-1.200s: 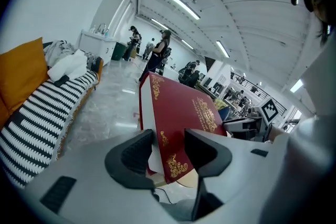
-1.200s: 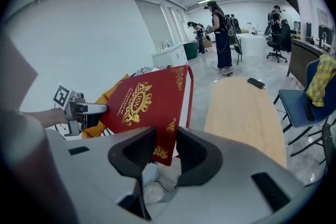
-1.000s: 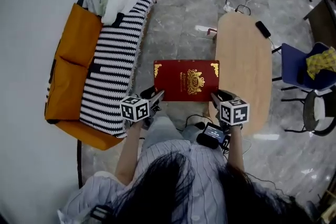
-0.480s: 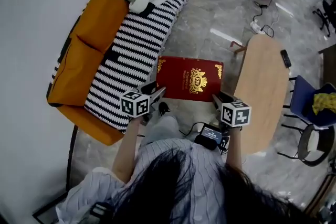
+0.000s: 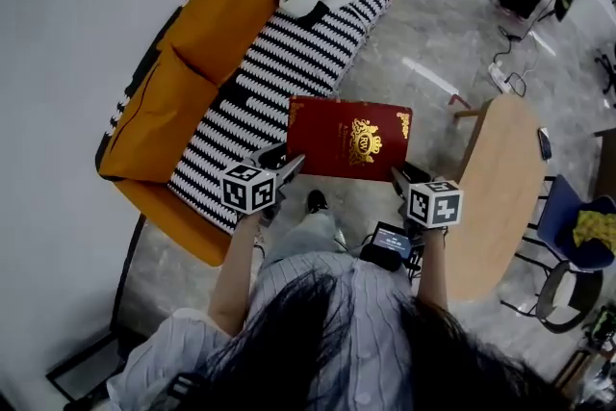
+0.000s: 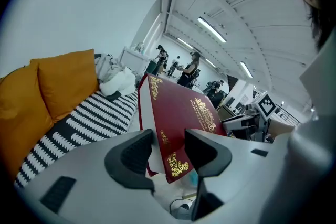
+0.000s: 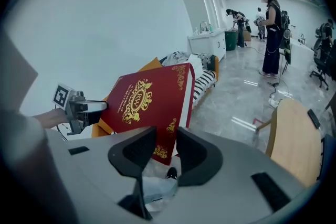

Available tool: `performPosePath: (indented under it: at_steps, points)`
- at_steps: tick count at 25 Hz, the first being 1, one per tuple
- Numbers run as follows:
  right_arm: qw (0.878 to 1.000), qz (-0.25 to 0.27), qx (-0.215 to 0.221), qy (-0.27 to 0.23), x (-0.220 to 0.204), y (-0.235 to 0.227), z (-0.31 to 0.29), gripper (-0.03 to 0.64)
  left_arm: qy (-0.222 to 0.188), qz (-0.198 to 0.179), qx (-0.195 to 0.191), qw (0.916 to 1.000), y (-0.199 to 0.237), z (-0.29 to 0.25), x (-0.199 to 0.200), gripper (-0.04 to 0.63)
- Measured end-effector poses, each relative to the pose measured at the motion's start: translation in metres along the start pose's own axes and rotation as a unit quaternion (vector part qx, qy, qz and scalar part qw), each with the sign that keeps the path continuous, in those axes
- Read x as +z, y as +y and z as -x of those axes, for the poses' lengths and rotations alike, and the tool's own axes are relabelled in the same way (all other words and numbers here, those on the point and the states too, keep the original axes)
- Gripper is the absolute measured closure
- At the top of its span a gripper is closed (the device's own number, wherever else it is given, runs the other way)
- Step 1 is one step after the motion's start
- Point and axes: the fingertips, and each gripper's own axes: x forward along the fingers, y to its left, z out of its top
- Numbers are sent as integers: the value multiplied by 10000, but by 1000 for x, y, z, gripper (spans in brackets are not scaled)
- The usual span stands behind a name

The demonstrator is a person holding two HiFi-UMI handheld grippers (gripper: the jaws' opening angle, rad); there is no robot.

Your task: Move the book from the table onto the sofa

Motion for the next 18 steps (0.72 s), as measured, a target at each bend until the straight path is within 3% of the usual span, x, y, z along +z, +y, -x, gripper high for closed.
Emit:
performPosePath:
  at_steps: [9,18]
  points:
    - [9982,522,220,173,38,47,-46,488,-430,185,459,9979,52,40,13,397]
    - [9922,1044,485,470,68,66,-85,488,-644,718,847,9917,87,52,6,397]
